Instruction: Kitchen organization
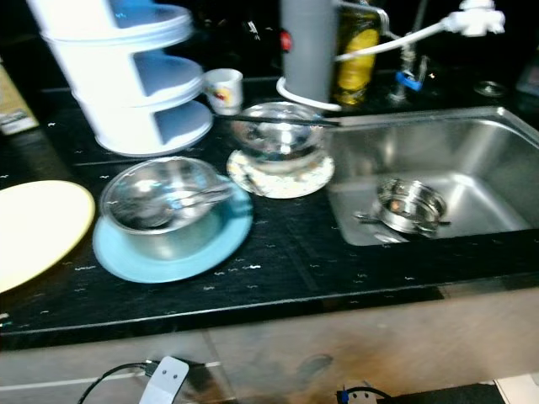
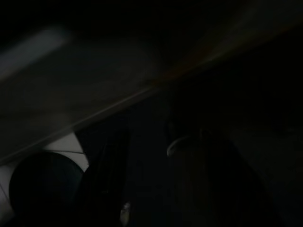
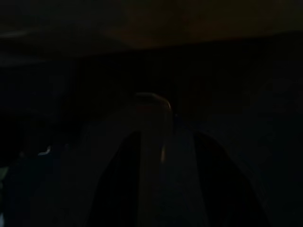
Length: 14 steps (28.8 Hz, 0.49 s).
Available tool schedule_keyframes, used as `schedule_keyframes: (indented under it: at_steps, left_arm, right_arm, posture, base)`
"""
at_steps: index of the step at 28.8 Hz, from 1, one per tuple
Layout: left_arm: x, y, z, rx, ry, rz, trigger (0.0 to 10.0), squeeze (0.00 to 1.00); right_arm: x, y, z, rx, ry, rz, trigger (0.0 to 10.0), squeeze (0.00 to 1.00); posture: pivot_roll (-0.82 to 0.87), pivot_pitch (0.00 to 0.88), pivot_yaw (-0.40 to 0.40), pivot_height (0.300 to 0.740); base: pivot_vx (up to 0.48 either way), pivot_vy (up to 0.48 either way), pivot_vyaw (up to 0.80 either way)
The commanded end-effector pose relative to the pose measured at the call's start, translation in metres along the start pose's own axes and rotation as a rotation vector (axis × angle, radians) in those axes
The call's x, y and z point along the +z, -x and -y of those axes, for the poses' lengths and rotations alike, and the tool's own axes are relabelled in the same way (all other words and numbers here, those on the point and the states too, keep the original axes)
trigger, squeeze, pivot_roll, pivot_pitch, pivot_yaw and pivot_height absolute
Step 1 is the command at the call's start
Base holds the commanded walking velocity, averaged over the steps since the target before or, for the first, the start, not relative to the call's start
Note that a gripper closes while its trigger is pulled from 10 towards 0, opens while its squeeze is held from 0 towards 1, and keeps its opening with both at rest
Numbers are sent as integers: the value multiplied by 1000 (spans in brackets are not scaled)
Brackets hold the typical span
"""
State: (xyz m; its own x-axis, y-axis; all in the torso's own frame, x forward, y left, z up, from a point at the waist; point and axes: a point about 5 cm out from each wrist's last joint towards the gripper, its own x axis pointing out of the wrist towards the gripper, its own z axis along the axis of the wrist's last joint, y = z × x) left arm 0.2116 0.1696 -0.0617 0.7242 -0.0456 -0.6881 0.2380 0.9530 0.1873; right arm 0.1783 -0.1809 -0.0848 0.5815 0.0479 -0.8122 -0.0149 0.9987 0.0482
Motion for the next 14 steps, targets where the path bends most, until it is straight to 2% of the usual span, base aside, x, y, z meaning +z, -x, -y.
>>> schedule_keyframes:
  at_steps: [1, 6, 11, 14]
  left_arm:
    - [-8, 2, -1, 1, -5, -30, 10000, 0]
    - [-12, 3, -2, 1, -9, -38, 10000, 0]
    - [-13, 4, -3, 6, -36, -39, 10000, 0]
    - [-14, 4, -3, 7, -26, -48, 10000, 0]
  right_arm:
    - [-15, 2, -5, 14, -6, -51, 10000, 0]
    - [-16, 2, -5, 14, -6, -55, 10000, 0]
    - [-17, 2, -5, 14, -6, -57, 10000, 0]
    - [-16, 2, -5, 14, -6, -56, 10000, 0]
  posture:
    - [-36, 183, -15, 740]
    - [-34, 184, -14, 740]
    - [-33, 185, -16, 740]
    - [-34, 185, -15, 740]
  base:
    - [0, 390, 0]
    - [0, 344, 0]
    - [0, 0, 0]
    - [0, -320, 0]
